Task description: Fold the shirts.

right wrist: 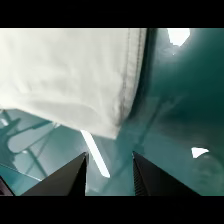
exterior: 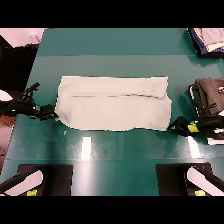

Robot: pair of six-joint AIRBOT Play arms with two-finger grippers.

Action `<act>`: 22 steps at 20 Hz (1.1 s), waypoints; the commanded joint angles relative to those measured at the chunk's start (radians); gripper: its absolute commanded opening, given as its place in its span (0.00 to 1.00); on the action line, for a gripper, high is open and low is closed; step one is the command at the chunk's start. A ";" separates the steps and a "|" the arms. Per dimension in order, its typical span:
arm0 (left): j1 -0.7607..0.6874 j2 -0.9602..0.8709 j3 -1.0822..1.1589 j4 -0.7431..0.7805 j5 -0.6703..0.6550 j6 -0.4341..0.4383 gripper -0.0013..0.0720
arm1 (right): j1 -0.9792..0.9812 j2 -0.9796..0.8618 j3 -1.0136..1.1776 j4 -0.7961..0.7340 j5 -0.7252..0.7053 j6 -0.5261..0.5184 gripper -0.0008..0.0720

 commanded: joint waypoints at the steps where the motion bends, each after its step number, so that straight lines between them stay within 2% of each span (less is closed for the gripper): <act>1: 0.000 0.001 0.002 -0.013 -0.005 0.001 0.05 | 0.051 -0.069 -0.048 0.094 -0.117 -0.031 0.49; 4: 0.000 0.001 0.002 -0.013 -0.005 0.001 0.05 | 0.093 -0.063 -0.048 0.130 -0.188 -0.037 0.48; 5: 0.000 0.001 0.002 -0.013 -0.005 0.001 0.05 | 0.098 -0.046 -0.048 0.123 -0.202 -0.037 0.43; 6: 0.000 0.001 0.002 -0.013 -0.005 0.001 0.05 | 0.098 -0.023 -0.048 0.106 -0.214 -0.037 0.42; 7: 0.000 0.001 0.002 -0.011 -0.005 0.001 0.05 | 0.096 0.005 -0.048 0.095 -0.214 -0.038 0.19; 8: 0.000 0.002 0.002 0.000 -0.016 0.000 0.05 | 0.089 0.043 -0.048 0.080 -0.210 -0.040 0.03; 10: 0.000 0.002 0.003 0.039 -0.057 -0.005 0.05 | 0.057 0.127 -0.041 0.060 -0.172 -0.039 0.03; 13: 0.000 0.042 0.002 0.073 -0.126 -0.025 0.05 | -0.002 0.254 0.027 -0.080 0.008 -0.020 0.03; 18: 0.000 0.277 -0.061 0.056 -0.241 -0.085 0.05 | -0.067 0.460 0.142 -0.317 0.273 0.021 0.03; 20: 0.000 0.352 -0.097 -0.011 -0.316 -0.094 0.05 | -0.061 0.541 0.152 -0.330 0.299 0.024 0.03; 22: 0.000 0.371 -0.093 -0.075 -0.319 -0.094 0.05 | -0.025 0.586 0.152 -0.330 0.283 0.050 0.03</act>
